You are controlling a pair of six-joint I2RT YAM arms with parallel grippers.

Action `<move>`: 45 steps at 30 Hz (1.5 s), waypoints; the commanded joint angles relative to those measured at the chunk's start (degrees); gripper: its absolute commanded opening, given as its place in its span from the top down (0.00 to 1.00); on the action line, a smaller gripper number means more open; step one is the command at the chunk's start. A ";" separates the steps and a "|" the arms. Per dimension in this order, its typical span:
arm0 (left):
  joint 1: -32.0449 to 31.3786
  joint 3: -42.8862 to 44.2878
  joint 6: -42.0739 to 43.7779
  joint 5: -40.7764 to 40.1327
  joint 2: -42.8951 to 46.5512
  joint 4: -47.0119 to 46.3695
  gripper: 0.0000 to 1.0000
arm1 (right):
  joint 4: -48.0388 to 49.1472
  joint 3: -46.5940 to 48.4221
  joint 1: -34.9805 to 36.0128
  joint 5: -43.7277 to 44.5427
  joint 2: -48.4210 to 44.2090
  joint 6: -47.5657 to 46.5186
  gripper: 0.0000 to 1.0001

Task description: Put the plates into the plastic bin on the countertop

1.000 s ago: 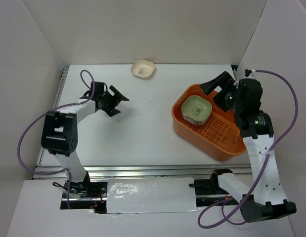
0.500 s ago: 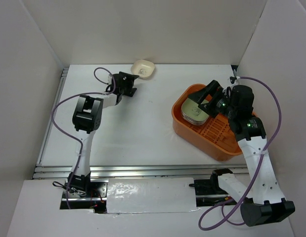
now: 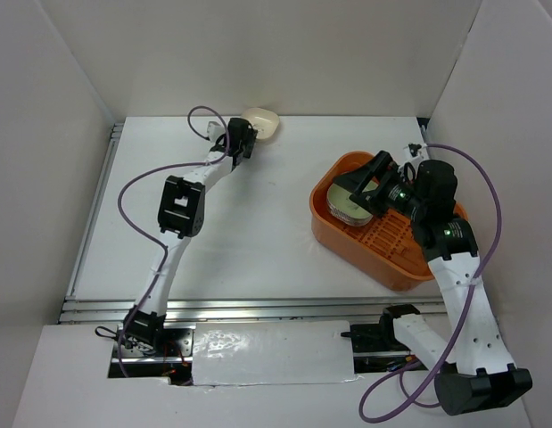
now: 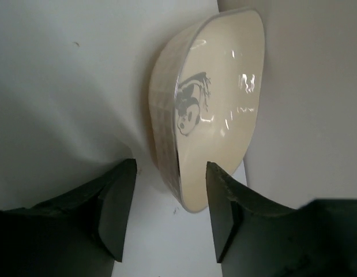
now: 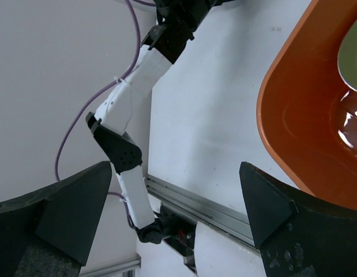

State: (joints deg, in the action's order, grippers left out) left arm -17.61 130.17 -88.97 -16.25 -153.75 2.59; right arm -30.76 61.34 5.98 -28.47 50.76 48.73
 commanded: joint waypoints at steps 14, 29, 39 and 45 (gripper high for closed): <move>4.60 3.18 8.10 2.01 -1.74 1.26 1.00 | -1.59 4.75 0.97 -0.01 1.27 -5.22 0.00; 4.60 -23.01 55.20 10.17 46.14 42.40 1.00 | -12.46 33.27 11.76 13.79 27.09 -19.19 0.00; 1.78 -32.43 62.34 11.49 64.35 56.65 1.00 | -18.90 52.04 23.97 20.38 50.64 -18.77 0.00; 1.17 -31.21 62.60 16.68 66.48 58.58 1.00 | -12.40 47.38 28.64 16.00 55.23 -14.02 0.04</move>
State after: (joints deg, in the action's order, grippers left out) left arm -15.99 96.77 -28.27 -3.73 -89.97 60.49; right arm -46.02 109.32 32.97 -11.00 105.80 32.10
